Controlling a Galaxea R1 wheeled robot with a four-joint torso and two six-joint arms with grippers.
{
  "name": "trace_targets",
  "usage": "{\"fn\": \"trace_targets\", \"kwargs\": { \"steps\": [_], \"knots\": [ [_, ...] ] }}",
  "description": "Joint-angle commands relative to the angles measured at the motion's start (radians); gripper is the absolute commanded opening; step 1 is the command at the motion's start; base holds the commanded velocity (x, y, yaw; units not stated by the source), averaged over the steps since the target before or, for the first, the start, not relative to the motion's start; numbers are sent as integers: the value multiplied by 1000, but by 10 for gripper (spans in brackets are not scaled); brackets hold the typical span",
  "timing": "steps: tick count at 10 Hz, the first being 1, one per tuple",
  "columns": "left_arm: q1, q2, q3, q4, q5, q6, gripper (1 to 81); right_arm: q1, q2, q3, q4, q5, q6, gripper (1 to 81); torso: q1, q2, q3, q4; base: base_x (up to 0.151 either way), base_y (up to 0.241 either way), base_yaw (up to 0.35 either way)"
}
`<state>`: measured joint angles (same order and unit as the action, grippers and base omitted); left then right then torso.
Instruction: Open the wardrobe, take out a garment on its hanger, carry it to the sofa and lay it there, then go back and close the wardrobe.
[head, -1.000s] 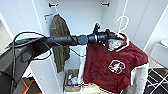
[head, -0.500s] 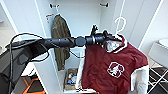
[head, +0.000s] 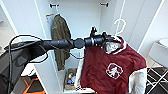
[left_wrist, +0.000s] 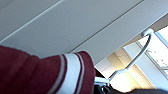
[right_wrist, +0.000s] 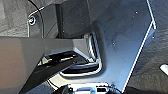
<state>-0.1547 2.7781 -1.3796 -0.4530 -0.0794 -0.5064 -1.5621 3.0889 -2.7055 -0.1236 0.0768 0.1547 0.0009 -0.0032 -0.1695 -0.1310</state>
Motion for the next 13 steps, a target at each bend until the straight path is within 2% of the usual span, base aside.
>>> {"fn": "trace_targets", "kwargs": {
  "steps": [1, 4, 10, 13],
  "knots": [
    [-84, -64, 85, 121, -79, 3, 10, 21, 9, 6, 6, -63, -4, 811, 0, 0, 0, 0, 0, 0, 0],
    [-41, -130, 158, 163, -80, 3, 10, 21, 7, 4, 7, -63, -4, 811, 0, 0, 0, 0, 0, 0, 0],
    [56, -192, 215, 273, -74, 2, 10, 23, 7, 4, 7, -63, -4, 811, 0, 0, 0, 0, 0, 0, 0],
    [57, -193, 226, 284, -76, 3, 10, 23, 7, 4, 7, -63, -4, 811, 0, 0, 0, 0, 0, 0, 0]
  ]
}}
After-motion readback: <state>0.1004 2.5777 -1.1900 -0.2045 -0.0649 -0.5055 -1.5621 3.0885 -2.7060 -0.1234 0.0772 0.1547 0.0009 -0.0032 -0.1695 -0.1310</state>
